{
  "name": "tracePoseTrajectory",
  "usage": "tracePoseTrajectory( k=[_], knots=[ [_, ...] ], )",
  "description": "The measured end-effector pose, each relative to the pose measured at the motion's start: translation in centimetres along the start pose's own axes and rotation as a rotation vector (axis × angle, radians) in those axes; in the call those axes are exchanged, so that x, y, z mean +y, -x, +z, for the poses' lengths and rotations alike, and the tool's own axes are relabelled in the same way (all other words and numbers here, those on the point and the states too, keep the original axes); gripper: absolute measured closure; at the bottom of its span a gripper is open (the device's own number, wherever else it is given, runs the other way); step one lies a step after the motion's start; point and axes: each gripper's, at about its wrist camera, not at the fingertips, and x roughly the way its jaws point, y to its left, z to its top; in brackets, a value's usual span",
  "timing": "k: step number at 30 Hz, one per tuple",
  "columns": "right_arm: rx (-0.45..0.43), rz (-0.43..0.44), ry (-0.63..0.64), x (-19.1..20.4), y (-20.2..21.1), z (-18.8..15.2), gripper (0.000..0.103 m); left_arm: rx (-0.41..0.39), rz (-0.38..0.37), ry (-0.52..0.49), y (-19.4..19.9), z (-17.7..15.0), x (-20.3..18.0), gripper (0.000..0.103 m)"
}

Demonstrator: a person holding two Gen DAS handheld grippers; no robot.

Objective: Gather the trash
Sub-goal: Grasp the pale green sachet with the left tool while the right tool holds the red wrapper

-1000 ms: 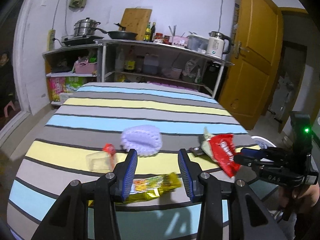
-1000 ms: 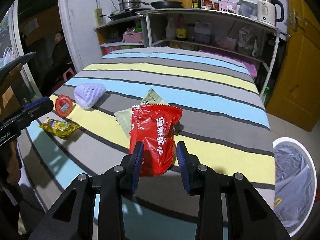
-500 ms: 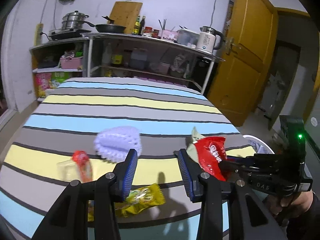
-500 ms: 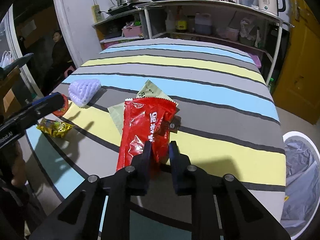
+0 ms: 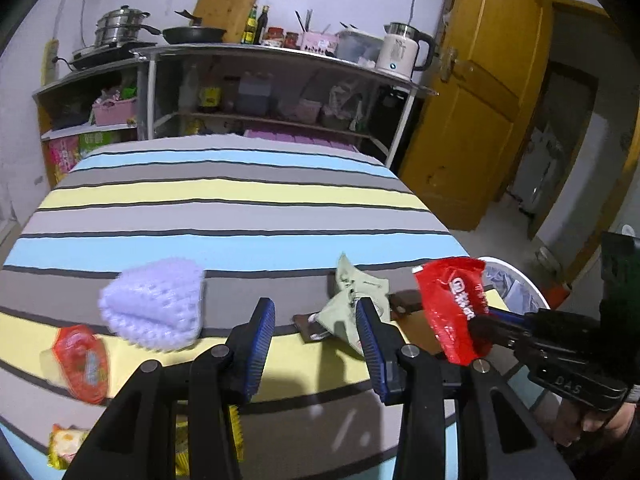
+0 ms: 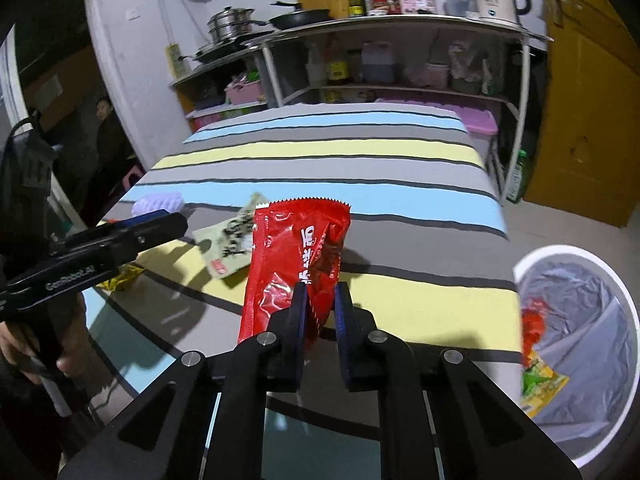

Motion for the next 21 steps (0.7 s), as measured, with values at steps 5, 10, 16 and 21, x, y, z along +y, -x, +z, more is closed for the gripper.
tracePoseTrajectory(
  k=[5, 10, 16, 21],
  knots=[
    [-0.004, -0.014, -0.025, -1.6, 0.1, -0.1, 0.090, 0.041, -0.023, -0.001, -2.3, 0.4, -1.3, 0.061],
    [-0.005, -0.020, -0.043, -2.5, 0.1, -0.4, 0.090, 0.083, -0.006, 0.000, -3.7, 0.3, -2.0, 0.061],
    [-0.010, -0.028, -0.058, -3.2, 0.5, -0.7, 0.090, 0.072, 0.003, -0.042, -3.8, 0.3, -3.3, 0.082],
    [-0.020, -0.041, -0.057, -3.3, 1.2, -0.8, 0.090, 0.074, 0.023, -0.049, -3.6, 0.2, -3.5, 0.093]
  ],
)
